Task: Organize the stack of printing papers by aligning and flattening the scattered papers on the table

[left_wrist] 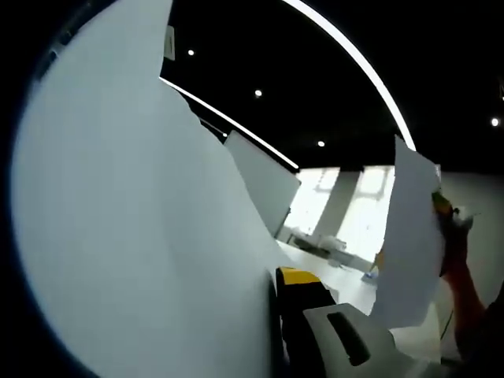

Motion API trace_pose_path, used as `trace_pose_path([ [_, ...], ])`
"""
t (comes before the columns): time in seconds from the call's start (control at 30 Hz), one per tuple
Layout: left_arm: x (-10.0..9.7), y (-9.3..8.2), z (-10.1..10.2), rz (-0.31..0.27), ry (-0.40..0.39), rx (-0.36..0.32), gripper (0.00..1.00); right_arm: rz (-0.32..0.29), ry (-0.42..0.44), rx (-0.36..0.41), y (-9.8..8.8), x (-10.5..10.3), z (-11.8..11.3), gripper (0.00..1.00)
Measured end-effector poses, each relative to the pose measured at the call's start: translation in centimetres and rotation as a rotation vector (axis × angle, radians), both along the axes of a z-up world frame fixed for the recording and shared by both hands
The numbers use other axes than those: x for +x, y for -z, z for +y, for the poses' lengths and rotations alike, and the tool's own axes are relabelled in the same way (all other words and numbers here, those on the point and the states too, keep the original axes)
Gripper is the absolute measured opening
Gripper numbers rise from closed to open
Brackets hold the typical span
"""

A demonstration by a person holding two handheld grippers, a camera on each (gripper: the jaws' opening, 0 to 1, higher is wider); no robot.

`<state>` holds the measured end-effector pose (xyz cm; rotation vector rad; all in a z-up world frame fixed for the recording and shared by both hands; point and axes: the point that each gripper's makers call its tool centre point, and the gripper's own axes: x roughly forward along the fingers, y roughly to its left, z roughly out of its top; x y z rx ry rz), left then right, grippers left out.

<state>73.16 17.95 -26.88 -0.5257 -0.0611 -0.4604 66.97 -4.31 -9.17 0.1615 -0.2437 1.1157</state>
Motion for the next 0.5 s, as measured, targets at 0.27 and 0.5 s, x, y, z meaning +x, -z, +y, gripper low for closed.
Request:
trace_pose_path([
  [0.27, 0.0, 0.1, -0.1, 0.001, 0.001, 0.0, 0.1, 0.013, 0.017, -0.027, 1.0, 1.0, 0.3, 0.0],
  [0.5, 0.1, 0.1, -0.2, 0.001, 0.002, 0.002, 0.1, -0.024, 0.076, -0.095, 1.9, 2.2, 0.7, 0.0],
])
